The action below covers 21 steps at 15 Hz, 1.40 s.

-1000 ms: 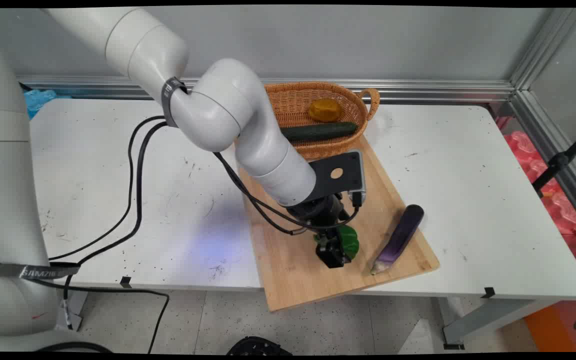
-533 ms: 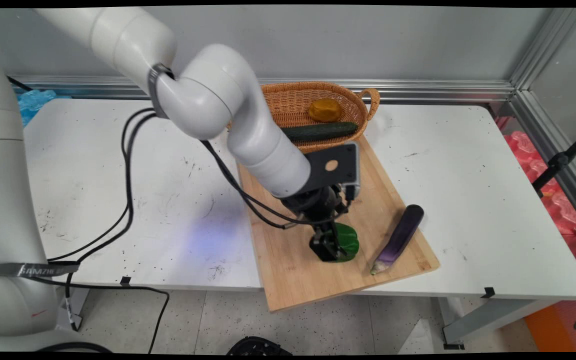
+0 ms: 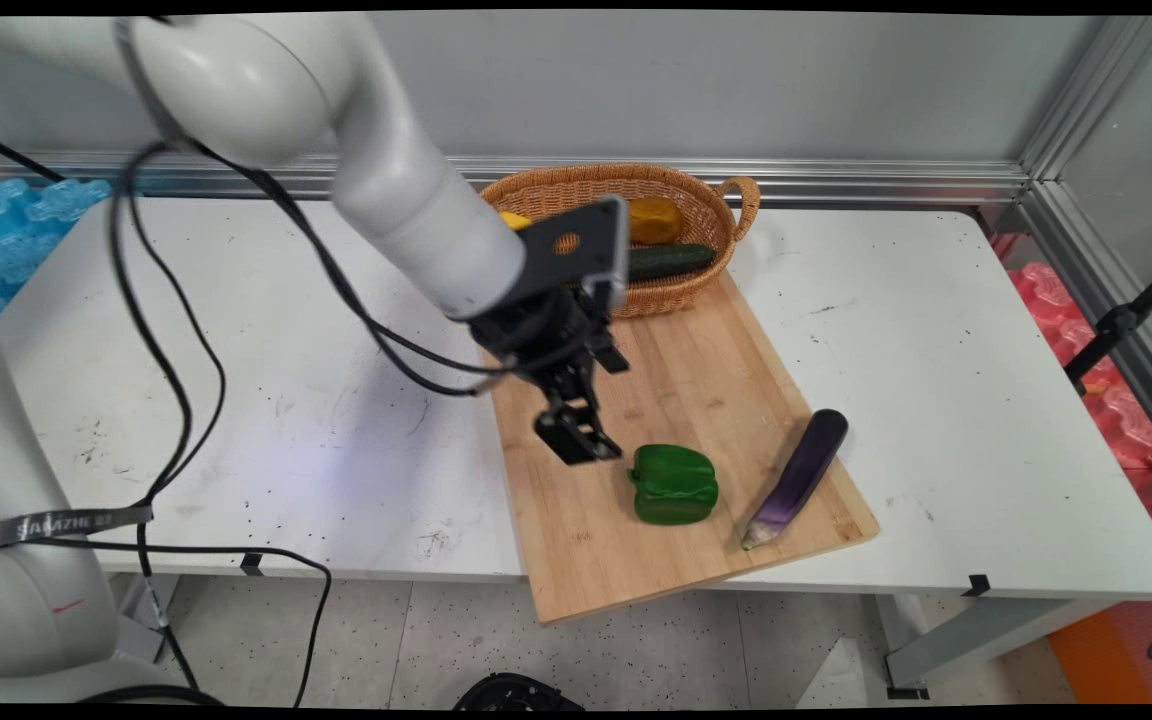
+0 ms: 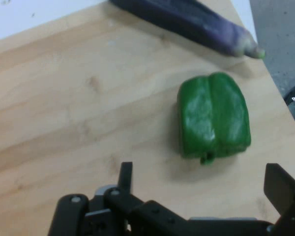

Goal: Pick up the potato from the vegetable basket

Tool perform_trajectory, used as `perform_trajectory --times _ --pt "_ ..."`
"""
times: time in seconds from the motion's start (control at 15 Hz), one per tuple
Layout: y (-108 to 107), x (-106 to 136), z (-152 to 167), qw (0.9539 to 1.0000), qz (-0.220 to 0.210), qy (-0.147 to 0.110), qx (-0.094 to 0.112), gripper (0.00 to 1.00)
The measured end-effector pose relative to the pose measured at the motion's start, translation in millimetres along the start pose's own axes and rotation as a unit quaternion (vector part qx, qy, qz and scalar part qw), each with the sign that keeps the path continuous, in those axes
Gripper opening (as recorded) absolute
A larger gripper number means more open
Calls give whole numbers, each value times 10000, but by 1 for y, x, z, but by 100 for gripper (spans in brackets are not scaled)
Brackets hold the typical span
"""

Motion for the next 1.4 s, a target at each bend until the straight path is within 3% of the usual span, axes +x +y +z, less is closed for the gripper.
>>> perform_trajectory --times 0.8,1.07,1.4 --pt "-38 -39 -89 9985 -522 112 149 100" --pt "-70 -47 -112 9951 -864 198 429 100" --pt "-117 -47 -118 9890 -1180 294 837 100"
